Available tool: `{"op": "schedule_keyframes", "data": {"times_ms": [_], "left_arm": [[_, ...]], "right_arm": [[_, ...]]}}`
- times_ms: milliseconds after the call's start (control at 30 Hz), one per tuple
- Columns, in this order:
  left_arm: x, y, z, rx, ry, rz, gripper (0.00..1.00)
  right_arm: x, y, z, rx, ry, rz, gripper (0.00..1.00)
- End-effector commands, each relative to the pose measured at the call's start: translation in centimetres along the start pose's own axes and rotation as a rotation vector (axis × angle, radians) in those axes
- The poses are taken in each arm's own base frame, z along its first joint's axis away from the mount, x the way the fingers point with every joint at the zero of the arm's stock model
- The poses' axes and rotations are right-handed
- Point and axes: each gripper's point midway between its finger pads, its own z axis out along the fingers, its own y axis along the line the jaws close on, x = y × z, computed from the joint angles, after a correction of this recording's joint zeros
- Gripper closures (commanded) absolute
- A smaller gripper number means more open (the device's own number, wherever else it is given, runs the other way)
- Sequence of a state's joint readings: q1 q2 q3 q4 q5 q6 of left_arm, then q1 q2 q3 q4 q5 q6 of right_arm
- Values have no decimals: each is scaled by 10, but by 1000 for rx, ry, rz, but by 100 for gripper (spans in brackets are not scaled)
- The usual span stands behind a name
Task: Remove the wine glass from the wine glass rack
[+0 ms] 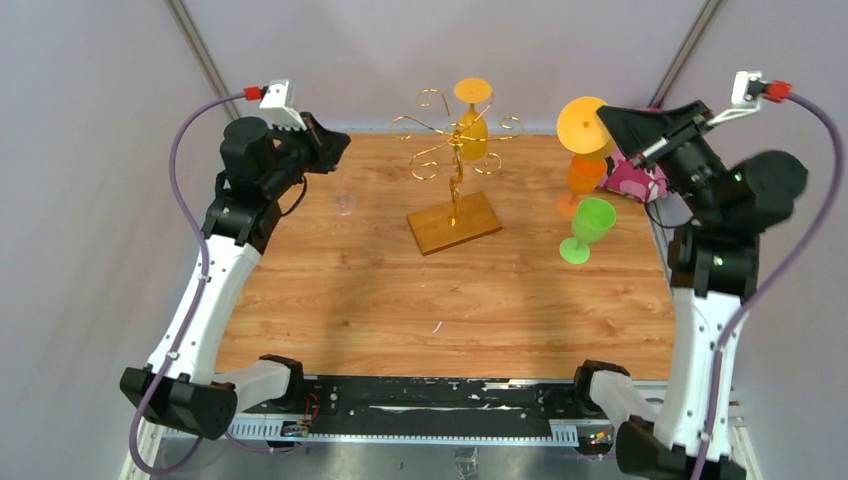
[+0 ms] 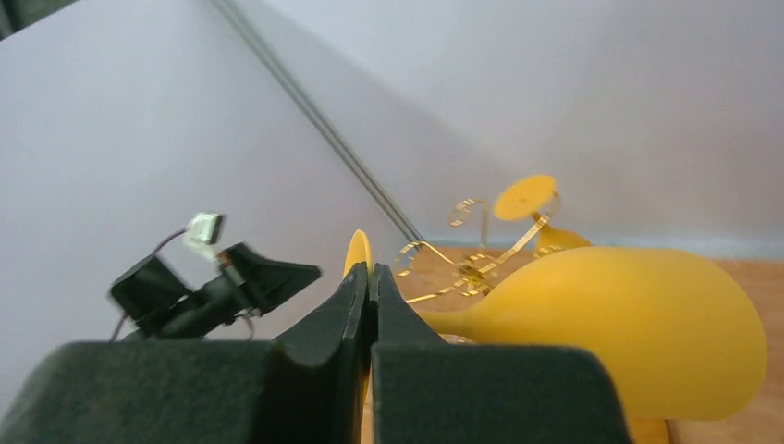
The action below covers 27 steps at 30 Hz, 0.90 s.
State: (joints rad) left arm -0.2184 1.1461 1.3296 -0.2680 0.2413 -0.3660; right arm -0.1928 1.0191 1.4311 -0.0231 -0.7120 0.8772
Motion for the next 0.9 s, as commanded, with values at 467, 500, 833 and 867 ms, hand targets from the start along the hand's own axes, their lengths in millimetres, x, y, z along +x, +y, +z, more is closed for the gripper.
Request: {"op": "schedule_keyframes", "data": {"times_ms": [467,500,833,867], "left_arm": [[-53,-170,-77,1162,-133,-120,55],[-53,-173,-88,1235,-145,-131,51],[-39,-157,-44,1277,-97,-252,48],[-39,-156,-42,1274,-98,-259,48]], "right_arm": [[10,157,3,-909,172,256,100],[10,160,6,-933,177,275,100],[16,179,13,-1101,202,375,100],[18,180,14,-1101,206,378,100]]}}
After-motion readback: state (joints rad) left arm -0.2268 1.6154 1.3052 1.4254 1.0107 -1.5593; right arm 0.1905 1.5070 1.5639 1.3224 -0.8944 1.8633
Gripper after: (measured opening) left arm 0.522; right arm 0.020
